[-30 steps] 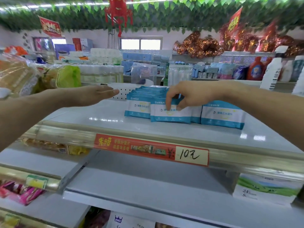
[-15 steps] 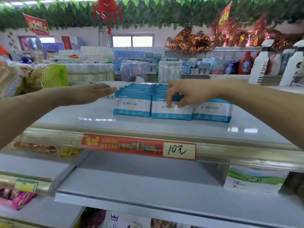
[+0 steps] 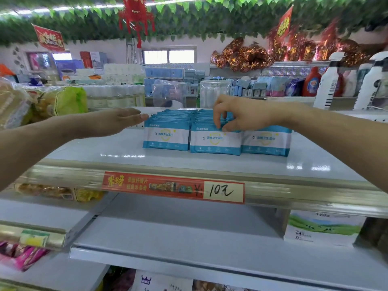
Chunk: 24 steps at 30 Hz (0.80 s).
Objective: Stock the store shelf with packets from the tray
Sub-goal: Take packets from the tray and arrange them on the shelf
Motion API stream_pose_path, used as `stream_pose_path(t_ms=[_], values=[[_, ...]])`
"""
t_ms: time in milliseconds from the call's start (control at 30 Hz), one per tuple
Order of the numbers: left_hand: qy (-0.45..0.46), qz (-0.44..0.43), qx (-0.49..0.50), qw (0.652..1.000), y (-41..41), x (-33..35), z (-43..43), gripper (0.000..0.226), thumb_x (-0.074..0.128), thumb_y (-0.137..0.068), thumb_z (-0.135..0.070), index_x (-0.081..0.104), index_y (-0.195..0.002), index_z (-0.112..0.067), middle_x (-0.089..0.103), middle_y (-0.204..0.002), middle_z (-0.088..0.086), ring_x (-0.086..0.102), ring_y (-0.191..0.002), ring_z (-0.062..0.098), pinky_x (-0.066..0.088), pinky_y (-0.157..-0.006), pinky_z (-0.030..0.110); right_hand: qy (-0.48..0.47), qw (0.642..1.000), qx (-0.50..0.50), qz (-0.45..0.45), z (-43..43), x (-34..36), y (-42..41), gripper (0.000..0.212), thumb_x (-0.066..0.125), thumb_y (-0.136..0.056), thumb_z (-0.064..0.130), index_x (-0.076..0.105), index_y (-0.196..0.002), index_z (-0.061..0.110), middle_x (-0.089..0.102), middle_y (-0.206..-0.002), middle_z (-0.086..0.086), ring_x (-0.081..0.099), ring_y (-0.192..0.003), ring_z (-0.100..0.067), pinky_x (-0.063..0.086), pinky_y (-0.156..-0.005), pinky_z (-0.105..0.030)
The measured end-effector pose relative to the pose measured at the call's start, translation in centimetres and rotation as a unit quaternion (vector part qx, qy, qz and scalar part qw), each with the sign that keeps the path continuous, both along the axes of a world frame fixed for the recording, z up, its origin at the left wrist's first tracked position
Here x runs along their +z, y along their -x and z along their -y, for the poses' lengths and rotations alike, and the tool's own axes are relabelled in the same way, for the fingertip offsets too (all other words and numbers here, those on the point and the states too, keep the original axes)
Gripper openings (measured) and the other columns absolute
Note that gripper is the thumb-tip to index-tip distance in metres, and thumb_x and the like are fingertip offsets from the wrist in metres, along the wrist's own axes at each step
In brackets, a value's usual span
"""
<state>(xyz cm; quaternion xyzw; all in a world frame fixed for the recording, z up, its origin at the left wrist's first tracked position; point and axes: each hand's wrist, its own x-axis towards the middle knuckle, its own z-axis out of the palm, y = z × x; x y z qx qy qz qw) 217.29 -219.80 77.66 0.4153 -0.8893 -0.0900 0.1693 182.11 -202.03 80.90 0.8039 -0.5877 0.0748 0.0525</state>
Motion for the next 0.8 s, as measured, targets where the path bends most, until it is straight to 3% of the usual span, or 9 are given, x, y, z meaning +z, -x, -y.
stream_pose_path(t_ms=[67, 100, 200, 300, 467, 800], values=[[0.024, 0.006, -0.024, 0.999, 2.1, 1.1, -2.4, 0.089, 0.038, -0.073, -0.102, 0.038, -0.148, -0.055, 0.044, -0.151, -0.021, 0.051, -0.126, 0.015, 0.041, -0.098, 0.039, 0.014, 0.999, -0.032, -0.004, 0.1, 0.4, 0.7, 0.024, 0.074, -0.093, 0.035, 0.061, -0.113, 0.034, 0.048, -0.117, 0.016, 0.053, -0.109, -0.008, 0.047, -0.101, -0.039], [0.044, 0.014, -0.054, 0.997, 3.3, 1.3, -3.5, 0.091, 0.039, -0.074, -0.101, 0.035, -0.151, -0.052, 0.041, -0.155, -0.021, 0.050, -0.125, 0.014, 0.040, -0.098, 0.038, 0.008, 0.998, -0.055, -0.012, 0.2, 0.5, 0.8, 0.037, 0.074, -0.092, 0.043, 0.058, -0.123, 0.032, 0.049, -0.121, 0.015, 0.052, -0.113, -0.010, 0.046, -0.104, -0.039], [0.113, 0.075, -0.143, 0.980, 7.8, 2.1, -5.5, 0.090, 0.045, -0.086, -0.087, 0.029, -0.160, -0.038, 0.031, -0.168, -0.009, 0.041, -0.145, 0.019, 0.033, -0.114, 0.040, -0.050, 0.989, -0.126, -0.065, 0.5, 0.5, 0.8, 0.092, 0.072, -0.078, 0.074, 0.040, -0.150, 0.026, 0.045, -0.140, 0.008, 0.048, -0.126, -0.017, 0.040, -0.111, -0.039], [0.148, 0.171, -0.177, 0.958, 12.2, 2.0, -6.0, 0.103, 0.049, -0.090, -0.080, 0.016, -0.166, -0.020, 0.015, -0.174, 0.000, 0.020, -0.157, 0.021, 0.016, -0.125, 0.037, -0.074, 0.973, -0.169, -0.137, 1.0, -0.3, 1.0, 0.125, 0.067, -0.064, 0.091, 0.024, -0.160, 0.023, 0.037, -0.157, 0.002, 0.042, -0.140, -0.023, 0.035, -0.118, -0.044], [0.165, 0.252, -0.192, 0.934, 16.9, 0.8, -5.1, 0.117, 0.056, -0.085, -0.082, 0.006, -0.167, -0.014, 0.005, -0.175, 0.005, 0.016, -0.159, 0.025, 0.014, -0.127, 0.040, -0.088, 0.965, -0.181, -0.167, 1.2, -1.4, 1.8, 0.130, 0.064, -0.064, 0.093, 0.017, -0.163, 0.023, 0.031, -0.165, 0.002, 0.038, -0.145, -0.022, 0.031, -0.121, -0.042], [0.121, 0.255, -0.205, 0.937, 19.1, 0.3, -1.9, 0.136, 0.062, -0.069, -0.092, 0.000, -0.167, -0.021, 0.002, -0.175, -0.004, 0.016, -0.158, 0.021, 0.017, -0.126, 0.037, -0.104, 0.959, -0.202, -0.172, 1.7, -1.3, 2.2, 0.129, 0.065, -0.071, 0.087, 0.006, -0.165, 0.022, 0.017, -0.172, 0.003, 0.027, -0.154, -0.022, 0.024, -0.126, -0.045]])
